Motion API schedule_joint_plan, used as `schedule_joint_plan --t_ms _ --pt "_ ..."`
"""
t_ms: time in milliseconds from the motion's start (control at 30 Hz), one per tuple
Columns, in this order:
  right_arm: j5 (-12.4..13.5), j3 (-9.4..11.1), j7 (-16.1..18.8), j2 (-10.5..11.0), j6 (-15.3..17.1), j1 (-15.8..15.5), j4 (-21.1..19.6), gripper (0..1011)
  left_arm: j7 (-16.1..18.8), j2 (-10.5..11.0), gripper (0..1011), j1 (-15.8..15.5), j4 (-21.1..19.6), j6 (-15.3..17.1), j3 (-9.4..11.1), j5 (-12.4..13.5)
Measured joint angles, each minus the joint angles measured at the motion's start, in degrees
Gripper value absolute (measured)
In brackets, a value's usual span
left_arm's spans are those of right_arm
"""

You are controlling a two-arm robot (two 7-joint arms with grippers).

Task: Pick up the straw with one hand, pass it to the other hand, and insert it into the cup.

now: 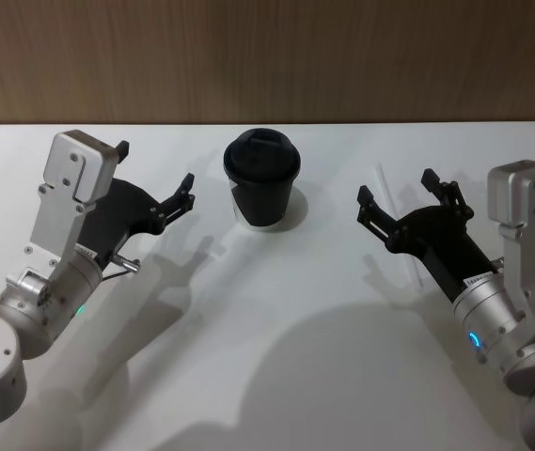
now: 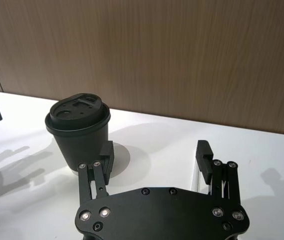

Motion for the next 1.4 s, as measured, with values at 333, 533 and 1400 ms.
schedule_joint_plan --t_ms 333,533,1400 --pt "0.0 0.0 0.0 0.0 0.0 0.0 0.0 1001 0.0 0.0 1000 0.0 0.0 0.0 0.0 0.0" --pt "0.0 0.0 0.0 0.0 0.0 0.0 0.0 1001 0.0 0.0 1000 0.0 0.0 0.0 0.0 0.0" --pt "0.0 0.0 0.0 0.0 0.0 0.0 0.0 1001 0.0 0.0 1000 0.0 0.0 0.0 0.0 0.0"
